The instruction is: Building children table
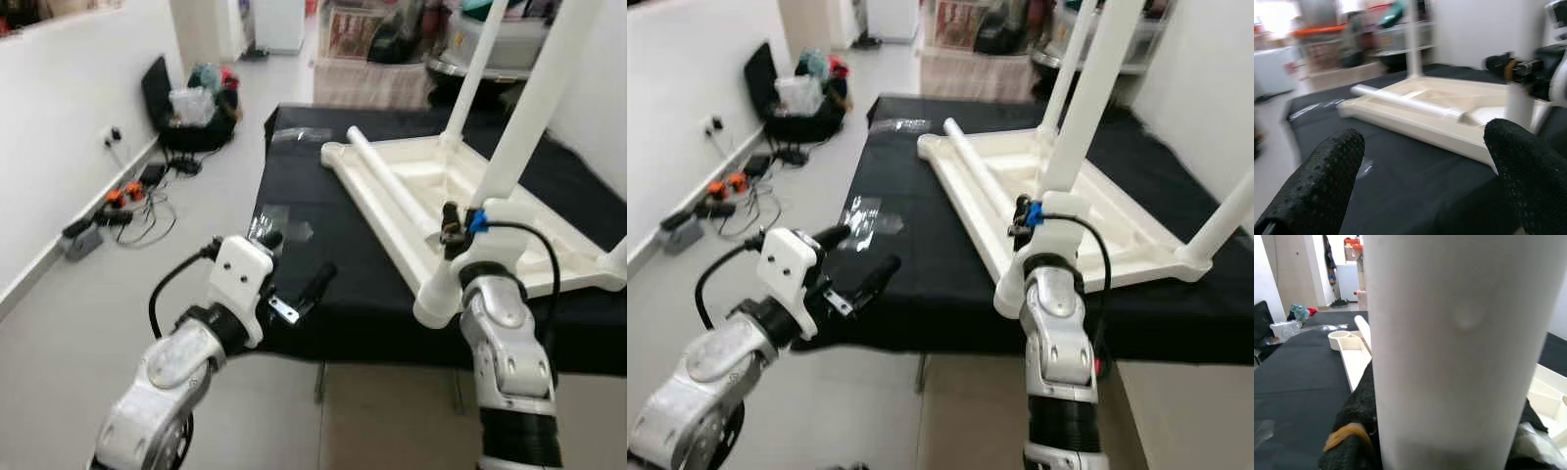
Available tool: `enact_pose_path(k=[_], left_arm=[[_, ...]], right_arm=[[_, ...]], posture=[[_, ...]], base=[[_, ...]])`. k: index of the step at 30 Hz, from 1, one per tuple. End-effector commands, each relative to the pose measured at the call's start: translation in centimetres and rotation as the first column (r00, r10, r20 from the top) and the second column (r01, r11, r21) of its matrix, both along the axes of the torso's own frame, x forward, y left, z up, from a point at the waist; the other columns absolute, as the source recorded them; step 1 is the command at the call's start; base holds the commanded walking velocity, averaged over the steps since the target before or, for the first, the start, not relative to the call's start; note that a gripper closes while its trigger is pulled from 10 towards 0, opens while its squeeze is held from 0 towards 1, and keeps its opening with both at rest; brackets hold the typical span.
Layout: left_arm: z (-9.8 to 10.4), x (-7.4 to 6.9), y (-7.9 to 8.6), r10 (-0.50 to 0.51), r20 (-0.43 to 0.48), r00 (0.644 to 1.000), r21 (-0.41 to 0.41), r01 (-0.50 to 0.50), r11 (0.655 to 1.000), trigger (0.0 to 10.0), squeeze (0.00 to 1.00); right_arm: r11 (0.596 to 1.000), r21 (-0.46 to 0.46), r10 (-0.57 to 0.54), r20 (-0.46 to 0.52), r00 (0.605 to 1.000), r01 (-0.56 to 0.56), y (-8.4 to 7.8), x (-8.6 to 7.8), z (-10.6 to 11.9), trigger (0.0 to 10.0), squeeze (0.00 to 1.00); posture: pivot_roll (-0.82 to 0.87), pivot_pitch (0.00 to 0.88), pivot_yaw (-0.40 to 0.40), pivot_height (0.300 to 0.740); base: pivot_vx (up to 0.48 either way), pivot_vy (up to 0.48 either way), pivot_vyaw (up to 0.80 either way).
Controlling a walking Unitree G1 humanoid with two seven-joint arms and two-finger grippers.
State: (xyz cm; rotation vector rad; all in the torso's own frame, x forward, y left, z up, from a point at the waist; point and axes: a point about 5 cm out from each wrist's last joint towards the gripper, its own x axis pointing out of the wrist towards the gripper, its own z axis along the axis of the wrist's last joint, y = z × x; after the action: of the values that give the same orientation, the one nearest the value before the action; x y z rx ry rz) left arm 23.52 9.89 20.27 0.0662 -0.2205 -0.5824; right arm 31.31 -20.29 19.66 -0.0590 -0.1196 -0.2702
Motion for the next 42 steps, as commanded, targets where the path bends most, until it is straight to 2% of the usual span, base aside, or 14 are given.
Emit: enact_pose_path(k=[1, 4, 5, 21, 27, 30, 33, 37, 42], left_arm=[[-0.1, 0.2, 0.0, 0.006, -0.001, 1.0, 0.016, -0.006, 1.0, 10.0, 0.0], [-0.1, 0.2, 0.0, 0.007, -0.001, 1.0, 0.016, -0.007, 1.0, 10.0, 0.0], [-0.1, 0.2, 0.0, 0.006, -0.002, 1.0, 0.014, -0.006, 1.0, 10.0, 0.0], [-0.2, 0.1, -0.1, 0.007, -0.008, 1.0, 0.009, -0.007, 1.0, 10.0, 0.0], [-0.4, 0.0, -0.3, 0.0, -0.015, 1.0, 0.006, 0.0, 1.0, 10.0, 0.0], [-0.5, -0.2, -0.5, -0.005, -0.02, 1.0, 0.004, 0.005, 1.0, 10.0, 0.0], [-0.6, -0.2, -0.5, -0.007, -0.021, 1.0, 0.003, 0.007, 1.0, 10.0, 0.0], [-0.6, -0.2, -0.6, -0.009, -0.02, 1.0, 0.002, 0.009, 1.0, 10.0, 0.0], [-0.6, -0.2, -0.7, -0.008, -0.017, 1.0, 0.002, 0.008, 1.0, 10.0, 0.0]], right_arm=[[0.998, -0.01, 0.054, -0.018, 0.998, -0.054, 1.2, 0.2, -0.6, 10.0, 1.0], [0.999, -0.006, 0.053, -0.014, 0.998, -0.053, 1.2, 0.2, -0.7, 10.0, 1.0], [0.998, -0.018, 0.056, -0.015, 0.998, -0.056, 1.3, 0.3, -0.6, 10.0, 0.0], [0.993, -0.041, 0.11, -0.027, 0.994, -0.111, 2.3, 1.3, -0.5, 10.0, 0.0], [0.984, -0.018, 0.18, 0.028, 0.983, -0.18, 2.9, 0.9, -0.3, 10.0, 0.0], [0.975, -0.031, 0.219, 0.032, 0.975, -0.218, 3.4, 0.9, -0.1, 10.0, 0.0], [0.976, -0.021, 0.215, 0.042, 0.976, -0.215, 3.4, 0.8, 0.0, 10.0, 0.0], [0.972, -0.022, 0.234, 0.057, 0.971, -0.233, 3.6, 0.8, 0.2, 10.0, 0.0], [0.951, -0.031, 0.309, 0.063, 0.949, -0.308, 4.5, 0.7, 0.4, 10.0, 0.0]], posture=[[0.04, 0.07, -0.023, 0.74], [0.04, 0.07, -0.023, 0.74], [0.04, 0.07, -0.024, 0.74], [0.04, 0.069, -0.025, 0.74], [0.04, 0.066, -0.025, 0.74], [0.03, 0.063, -0.024, 0.74], [0.03, 0.057, -0.022, 0.74], [0.03, 0.051, -0.022, 0.74], [0.03, 0.046, -0.024, 0.74]], base=[[0.0, 0.0, 0.0], [0.0, 0.0, 0.0], [0.0, 0.0, 0.0], [0.0, 0.0, 0.0], [0.0, 0.0, 0.0], [0.0, 0.0, -0.27], [0.0, 0.0, -0.8], [0.0, 0.0, 0.0], [0.0, 0.0, 0.0]])
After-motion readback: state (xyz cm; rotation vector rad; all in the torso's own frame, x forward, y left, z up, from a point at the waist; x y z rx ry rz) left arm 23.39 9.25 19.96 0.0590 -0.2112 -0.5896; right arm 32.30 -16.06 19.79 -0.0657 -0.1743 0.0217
